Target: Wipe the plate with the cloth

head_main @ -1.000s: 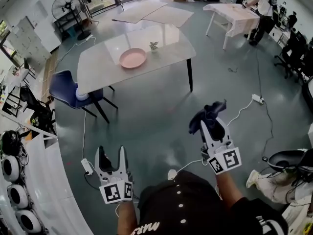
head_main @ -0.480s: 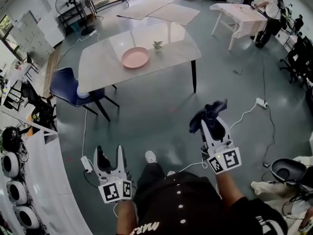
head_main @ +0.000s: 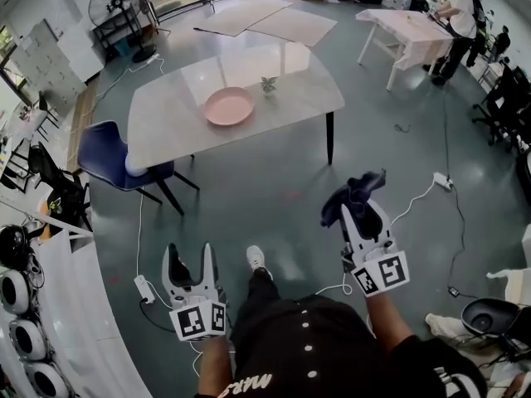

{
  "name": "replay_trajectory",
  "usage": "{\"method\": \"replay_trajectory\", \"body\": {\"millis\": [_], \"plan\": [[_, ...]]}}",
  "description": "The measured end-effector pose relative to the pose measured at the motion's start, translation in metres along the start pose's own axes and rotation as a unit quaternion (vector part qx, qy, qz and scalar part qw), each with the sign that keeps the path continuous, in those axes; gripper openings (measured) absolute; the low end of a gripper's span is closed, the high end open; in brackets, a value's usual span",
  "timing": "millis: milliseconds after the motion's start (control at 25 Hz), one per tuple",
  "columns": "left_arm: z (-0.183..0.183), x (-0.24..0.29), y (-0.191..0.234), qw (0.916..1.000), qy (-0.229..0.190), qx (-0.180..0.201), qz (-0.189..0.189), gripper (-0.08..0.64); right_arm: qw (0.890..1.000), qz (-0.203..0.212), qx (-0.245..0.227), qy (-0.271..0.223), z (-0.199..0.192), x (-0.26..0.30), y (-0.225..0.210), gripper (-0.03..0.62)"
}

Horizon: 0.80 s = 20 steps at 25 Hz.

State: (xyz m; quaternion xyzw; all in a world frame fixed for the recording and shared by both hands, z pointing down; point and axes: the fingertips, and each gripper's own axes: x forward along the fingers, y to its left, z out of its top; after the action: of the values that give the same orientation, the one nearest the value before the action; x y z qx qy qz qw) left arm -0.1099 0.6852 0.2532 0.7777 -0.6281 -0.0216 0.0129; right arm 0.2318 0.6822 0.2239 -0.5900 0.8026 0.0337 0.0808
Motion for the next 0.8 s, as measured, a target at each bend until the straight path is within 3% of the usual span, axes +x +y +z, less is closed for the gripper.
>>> {"method": "replay_trajectory", "body": {"millis": [200,800], "plan": [[-0.011,0.046,0.024,0.9997,0.017,-0.012,-0.009,0.328,1.0,-0.011,-0.003,0.002,-0.007,0.049,-0.002,0.138],[0.01,0.174,0.088,0.9993,0.013,-0.013,-0.032,0.328,1.0,-0.014,-0.016,0.0,-0.012,0.182,0.002,0.139]]}}
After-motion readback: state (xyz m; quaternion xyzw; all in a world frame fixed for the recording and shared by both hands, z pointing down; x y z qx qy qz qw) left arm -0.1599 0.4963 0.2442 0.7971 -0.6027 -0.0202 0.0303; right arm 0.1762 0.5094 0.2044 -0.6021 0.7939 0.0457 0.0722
